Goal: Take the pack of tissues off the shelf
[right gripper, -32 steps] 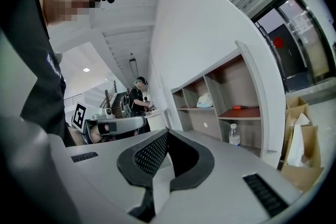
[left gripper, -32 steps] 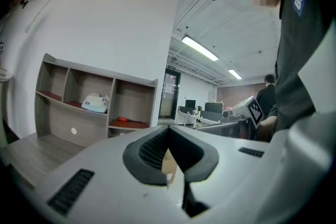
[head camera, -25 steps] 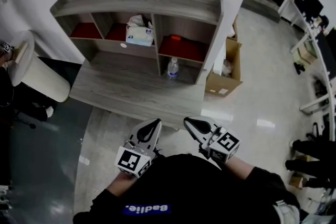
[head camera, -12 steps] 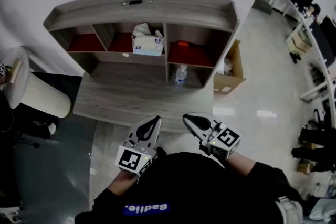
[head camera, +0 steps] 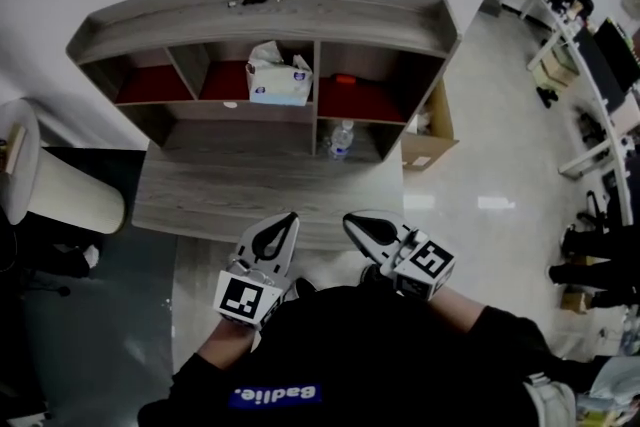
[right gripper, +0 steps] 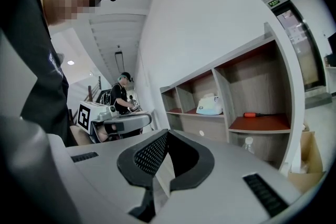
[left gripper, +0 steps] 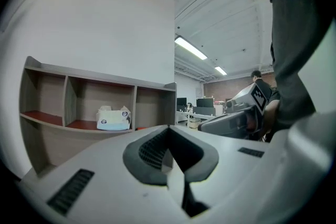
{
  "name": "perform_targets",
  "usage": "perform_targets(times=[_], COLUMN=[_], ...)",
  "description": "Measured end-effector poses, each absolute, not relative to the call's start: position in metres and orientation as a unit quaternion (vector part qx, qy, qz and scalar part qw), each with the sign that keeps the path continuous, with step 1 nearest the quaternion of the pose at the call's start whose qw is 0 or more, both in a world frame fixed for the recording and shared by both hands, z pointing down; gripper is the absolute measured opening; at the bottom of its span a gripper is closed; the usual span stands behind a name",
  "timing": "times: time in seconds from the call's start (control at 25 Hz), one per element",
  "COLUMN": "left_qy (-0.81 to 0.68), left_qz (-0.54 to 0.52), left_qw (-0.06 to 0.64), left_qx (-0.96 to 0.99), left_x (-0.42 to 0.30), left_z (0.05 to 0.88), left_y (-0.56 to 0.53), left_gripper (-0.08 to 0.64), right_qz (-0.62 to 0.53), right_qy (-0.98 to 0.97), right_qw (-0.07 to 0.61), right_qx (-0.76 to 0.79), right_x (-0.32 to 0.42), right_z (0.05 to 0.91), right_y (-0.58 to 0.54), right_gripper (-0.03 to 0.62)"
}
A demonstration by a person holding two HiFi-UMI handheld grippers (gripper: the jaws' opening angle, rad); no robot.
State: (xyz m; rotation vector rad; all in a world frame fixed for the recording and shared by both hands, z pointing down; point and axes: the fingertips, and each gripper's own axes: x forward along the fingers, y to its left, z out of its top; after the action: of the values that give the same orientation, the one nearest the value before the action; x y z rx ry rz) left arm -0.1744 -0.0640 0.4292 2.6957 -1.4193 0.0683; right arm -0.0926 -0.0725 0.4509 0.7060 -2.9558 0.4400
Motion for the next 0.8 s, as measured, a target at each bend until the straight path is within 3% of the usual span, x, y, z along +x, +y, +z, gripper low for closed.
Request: perform_targets(times=[0.8], left_qy=[-0.538], left_qz=[0.055], left_qw=[-0.009], left_qx=[0.841], left_x=[-0.158], left_z=[0.417], left_y=[-0.136], left_gripper=[0.003], right_qz=[0.132], right_qy=[-0.969], right_qw=[0.028], right_qx=[0.207], right_x=[-0.043], right_z=[0.443], right_y=[-0.128], right_gripper=[0.026])
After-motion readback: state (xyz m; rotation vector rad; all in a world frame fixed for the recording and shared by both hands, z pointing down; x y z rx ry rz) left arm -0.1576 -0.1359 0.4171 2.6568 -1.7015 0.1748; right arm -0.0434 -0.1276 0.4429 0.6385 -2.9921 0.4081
